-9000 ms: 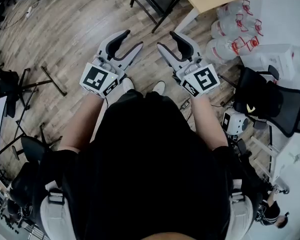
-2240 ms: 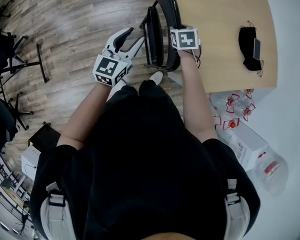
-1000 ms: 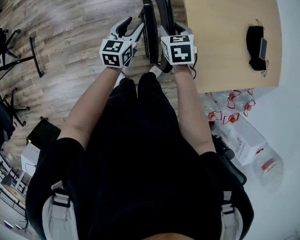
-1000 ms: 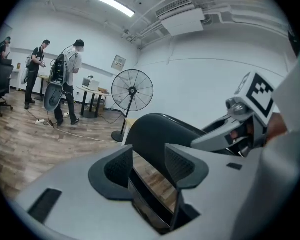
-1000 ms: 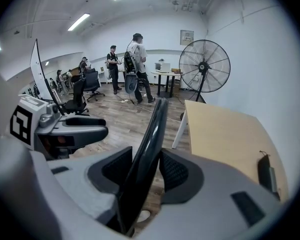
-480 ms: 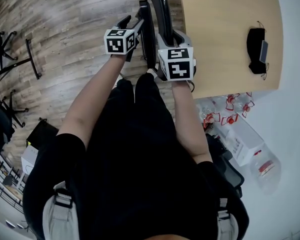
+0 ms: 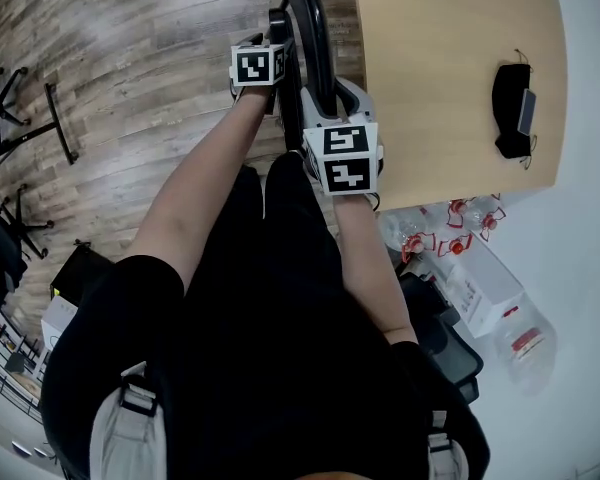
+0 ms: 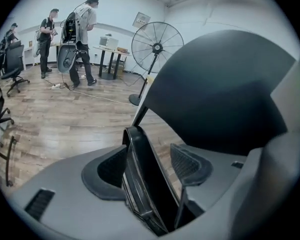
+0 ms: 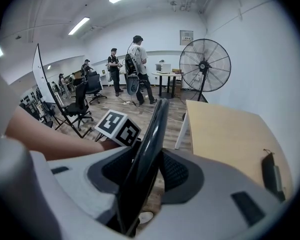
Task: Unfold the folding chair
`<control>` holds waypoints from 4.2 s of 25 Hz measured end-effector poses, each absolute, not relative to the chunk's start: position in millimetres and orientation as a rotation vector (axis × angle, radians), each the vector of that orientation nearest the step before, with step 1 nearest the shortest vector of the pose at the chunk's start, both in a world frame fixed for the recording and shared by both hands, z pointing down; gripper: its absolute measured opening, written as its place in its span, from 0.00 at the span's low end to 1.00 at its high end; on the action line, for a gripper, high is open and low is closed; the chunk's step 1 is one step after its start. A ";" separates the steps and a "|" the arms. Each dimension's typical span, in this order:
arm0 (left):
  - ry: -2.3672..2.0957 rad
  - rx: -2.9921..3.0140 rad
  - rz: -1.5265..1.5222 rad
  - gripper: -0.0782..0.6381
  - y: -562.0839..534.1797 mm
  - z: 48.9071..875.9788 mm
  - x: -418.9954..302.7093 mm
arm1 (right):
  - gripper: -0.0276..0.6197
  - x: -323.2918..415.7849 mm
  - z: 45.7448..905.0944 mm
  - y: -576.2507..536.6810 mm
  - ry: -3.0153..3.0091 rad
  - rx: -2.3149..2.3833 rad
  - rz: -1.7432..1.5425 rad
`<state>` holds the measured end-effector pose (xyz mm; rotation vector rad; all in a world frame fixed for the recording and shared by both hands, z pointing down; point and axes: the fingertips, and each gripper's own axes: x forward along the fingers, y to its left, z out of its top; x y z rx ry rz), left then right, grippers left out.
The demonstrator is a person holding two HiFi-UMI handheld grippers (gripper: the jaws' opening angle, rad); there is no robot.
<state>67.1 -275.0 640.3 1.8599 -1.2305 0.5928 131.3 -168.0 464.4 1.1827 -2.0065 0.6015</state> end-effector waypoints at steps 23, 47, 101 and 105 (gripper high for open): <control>-1.219 1.685 0.658 0.40 -272.2 711.3 95.2 | 0.30 133.7 466.6 -171.2 -2.011 1.163 0.606; -1.110 1.703 0.572 0.39 -258.9 715.6 26.6 | 0.31 119.7 472.3 -166.7 -2.012 1.128 0.604; -0.965 1.618 0.318 0.42 -212.4 891.6 -266.2 | 0.31 95.8 578.9 -164.6 -1.774 1.158 0.623; -0.953 1.607 0.241 0.42 -209.0 919.9 -287.1 | 0.32 88.0 591.3 -164.3 -1.795 1.140 0.628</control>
